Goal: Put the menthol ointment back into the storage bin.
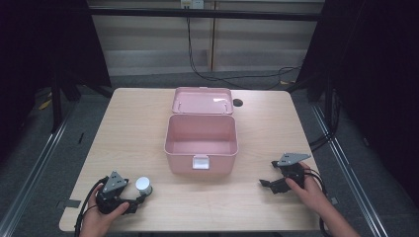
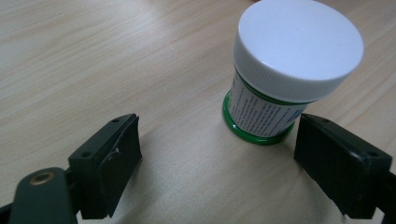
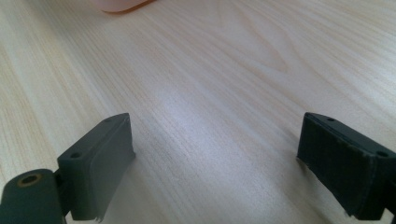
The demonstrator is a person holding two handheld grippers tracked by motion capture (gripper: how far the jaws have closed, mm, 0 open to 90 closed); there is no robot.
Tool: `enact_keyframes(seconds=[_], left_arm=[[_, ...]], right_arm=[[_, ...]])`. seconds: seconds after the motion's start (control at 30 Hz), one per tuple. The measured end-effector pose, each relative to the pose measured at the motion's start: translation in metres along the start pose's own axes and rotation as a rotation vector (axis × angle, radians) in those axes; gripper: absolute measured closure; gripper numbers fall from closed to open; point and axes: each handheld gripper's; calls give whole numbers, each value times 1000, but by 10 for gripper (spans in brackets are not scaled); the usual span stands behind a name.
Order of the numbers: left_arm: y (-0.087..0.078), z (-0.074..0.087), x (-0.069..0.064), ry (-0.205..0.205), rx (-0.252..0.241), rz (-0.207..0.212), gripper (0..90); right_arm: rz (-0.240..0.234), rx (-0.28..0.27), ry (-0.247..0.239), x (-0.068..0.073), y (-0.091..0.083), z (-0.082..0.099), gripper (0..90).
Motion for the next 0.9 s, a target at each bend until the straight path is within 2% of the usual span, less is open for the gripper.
enact_keyframes(seconds=[0.17,0.23,0.27,0.3,0.33,0.4,0.43,0.47,0.5,0.63,0.7,0.77,0.9], left_arm=[[0,1,-1,-9,-4,-13,138],[0,0,-2,-29,-3,-7,125],[-1,0,-3,-62,2,-4,110],[-3,-4,-6,-104,39,-15,108],[-3,-4,-6,-104,39,-15,110],[-6,-6,-8,-125,78,-27,124],[-8,-8,-10,-122,99,-41,166],[-10,-9,-11,-112,147,-50,162],[-10,-9,-11,-112,147,-50,163],[-17,-17,-15,-94,248,-59,192],[-19,-19,-14,-106,260,-62,194],[-26,-26,-15,-152,272,-47,194],[-27,-33,-16,-158,320,-34,183]], right_arm=[[0,0,-1,0,0,0,100],[1,-1,-2,0,0,0,100],[0,-1,0,0,0,0,100],[0,0,0,0,0,0,100],[0,0,0,0,0,0,100],[1,-2,-3,0,0,0,99],[-1,-2,-4,-1,0,0,100],[-1,0,0,0,0,0,99],[-1,0,0,0,0,0,99],[-6,1,-1,-1,0,0,99],[-8,0,-3,-1,1,-1,99],[-9,0,-4,-1,1,-1,99],[-8,0,-4,-1,1,-1,99]])
Point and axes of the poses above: each handheld gripper's, and its own axes: y roughly forward along the jaws, z roughly out of its underside, x roughly to its left, and after that the axes turned 11 degrees about -y, right-handed
